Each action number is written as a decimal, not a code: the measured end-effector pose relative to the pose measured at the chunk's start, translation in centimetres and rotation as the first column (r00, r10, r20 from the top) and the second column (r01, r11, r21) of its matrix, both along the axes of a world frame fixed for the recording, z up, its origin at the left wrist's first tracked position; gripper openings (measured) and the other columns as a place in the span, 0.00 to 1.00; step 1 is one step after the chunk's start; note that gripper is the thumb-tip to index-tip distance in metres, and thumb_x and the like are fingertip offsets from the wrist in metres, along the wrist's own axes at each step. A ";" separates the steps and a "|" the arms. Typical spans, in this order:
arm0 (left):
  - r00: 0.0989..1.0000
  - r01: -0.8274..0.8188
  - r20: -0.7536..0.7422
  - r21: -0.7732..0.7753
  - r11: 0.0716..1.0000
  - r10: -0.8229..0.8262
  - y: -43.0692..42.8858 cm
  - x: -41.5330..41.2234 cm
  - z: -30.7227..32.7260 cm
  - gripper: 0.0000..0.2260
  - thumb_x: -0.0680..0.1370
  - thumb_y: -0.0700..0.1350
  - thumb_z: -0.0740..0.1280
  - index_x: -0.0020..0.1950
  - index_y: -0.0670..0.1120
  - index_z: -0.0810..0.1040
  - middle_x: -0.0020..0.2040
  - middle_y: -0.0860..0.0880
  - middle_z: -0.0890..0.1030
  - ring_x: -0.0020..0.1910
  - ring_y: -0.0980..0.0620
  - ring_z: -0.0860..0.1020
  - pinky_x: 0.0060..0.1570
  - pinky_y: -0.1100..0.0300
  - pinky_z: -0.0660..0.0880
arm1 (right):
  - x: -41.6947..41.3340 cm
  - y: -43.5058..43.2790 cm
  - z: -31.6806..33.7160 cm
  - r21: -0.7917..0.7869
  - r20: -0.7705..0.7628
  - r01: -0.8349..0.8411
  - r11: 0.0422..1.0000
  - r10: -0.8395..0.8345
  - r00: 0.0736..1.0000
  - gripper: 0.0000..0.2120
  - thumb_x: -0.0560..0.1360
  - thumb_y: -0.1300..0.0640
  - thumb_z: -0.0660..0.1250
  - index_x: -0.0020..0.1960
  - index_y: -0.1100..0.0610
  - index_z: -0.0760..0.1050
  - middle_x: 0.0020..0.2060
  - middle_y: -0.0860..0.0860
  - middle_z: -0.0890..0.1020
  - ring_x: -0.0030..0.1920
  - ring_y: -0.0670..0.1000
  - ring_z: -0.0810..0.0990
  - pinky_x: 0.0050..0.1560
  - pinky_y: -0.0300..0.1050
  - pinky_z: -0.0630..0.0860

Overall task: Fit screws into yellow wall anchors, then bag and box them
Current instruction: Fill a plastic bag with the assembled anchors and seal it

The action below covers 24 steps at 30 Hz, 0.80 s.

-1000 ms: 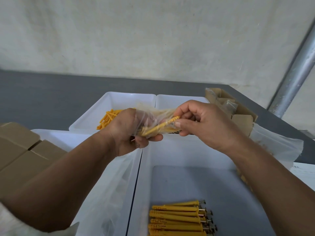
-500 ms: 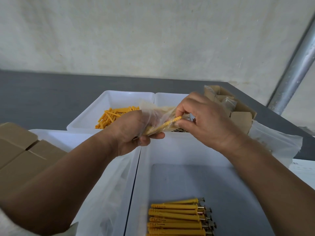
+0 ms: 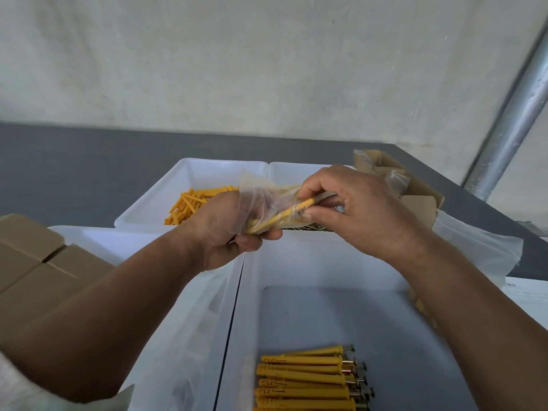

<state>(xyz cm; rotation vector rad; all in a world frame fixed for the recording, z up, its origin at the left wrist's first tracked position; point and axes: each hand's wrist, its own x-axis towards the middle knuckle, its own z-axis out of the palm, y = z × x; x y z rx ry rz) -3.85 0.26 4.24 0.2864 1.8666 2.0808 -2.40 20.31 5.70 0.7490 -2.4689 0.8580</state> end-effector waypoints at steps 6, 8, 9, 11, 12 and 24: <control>0.997 0.067 0.026 0.023 0.997 -0.068 0.1 -0.1 -0.1 0.17 0.71 0.37 0.59 0.47 0.47 0.87 0.40 0.47 0.82 0.31 0.54 0.77 0.17 0.69 0.61 | 0.2 0.1 0.2 -0.044 0.003 -0.015 0.999 0.016 1.000 0.13 0.72 0.64 0.73 0.53 0.50 0.81 0.48 0.46 0.81 0.48 0.44 0.82 0.52 0.45 0.79; 0.994 0.109 0.030 0.018 0.994 -0.110 -0.1 -0.1 -0.1 0.20 0.75 0.35 0.55 0.47 0.48 0.87 0.38 0.48 0.81 0.31 0.54 0.76 0.16 0.69 0.61 | 0.3 0.1 0.2 -0.060 0.009 -0.014 0.998 0.014 1.000 0.13 0.72 0.64 0.73 0.53 0.50 0.81 0.47 0.45 0.81 0.47 0.41 0.81 0.50 0.37 0.78; 0.992 0.121 0.042 0.017 0.993 -0.121 -0.2 -0.1 -0.1 0.21 0.76 0.34 0.54 0.46 0.48 0.87 0.38 0.47 0.80 0.31 0.53 0.76 0.16 0.69 0.61 | 0.4 0.1 0.2 -0.043 0.014 -0.010 0.999 0.011 1.000 0.14 0.72 0.63 0.73 0.54 0.49 0.81 0.47 0.44 0.81 0.47 0.40 0.81 0.49 0.34 0.77; 0.989 0.132 0.059 0.008 0.991 -0.132 -0.4 -0.2 0.0 0.22 0.76 0.33 0.53 0.45 0.47 0.87 0.36 0.47 0.79 0.31 0.53 0.76 0.16 0.69 0.60 | 0.4 0.0 0.2 0.003 0.018 -0.005 1.000 0.004 1.000 0.15 0.73 0.62 0.73 0.55 0.48 0.80 0.48 0.42 0.80 0.47 0.39 0.80 0.49 0.33 0.77; 0.989 0.135 0.064 0.009 0.991 -0.135 -0.5 -0.2 0.0 0.23 0.75 0.33 0.53 0.45 0.47 0.87 0.36 0.47 0.79 0.31 0.53 0.76 0.16 0.69 0.60 | 0.4 0.0 0.2 0.019 0.018 -0.004 1.000 0.003 1.000 0.15 0.73 0.62 0.73 0.56 0.48 0.80 0.48 0.41 0.79 0.47 0.39 0.80 0.50 0.34 0.77; 0.998 0.016 0.055 -0.015 1.000 -0.015 0.1 -0.1 -0.3 0.22 0.72 0.31 0.53 0.30 0.46 0.82 0.33 0.47 0.79 0.29 0.51 0.77 0.15 0.68 0.59 | 0.5 0.2 0.4 0.143 -0.003 0.060 0.988 -0.060 0.998 0.09 0.73 0.58 0.72 0.51 0.48 0.80 0.44 0.44 0.79 0.46 0.45 0.76 0.47 0.39 0.71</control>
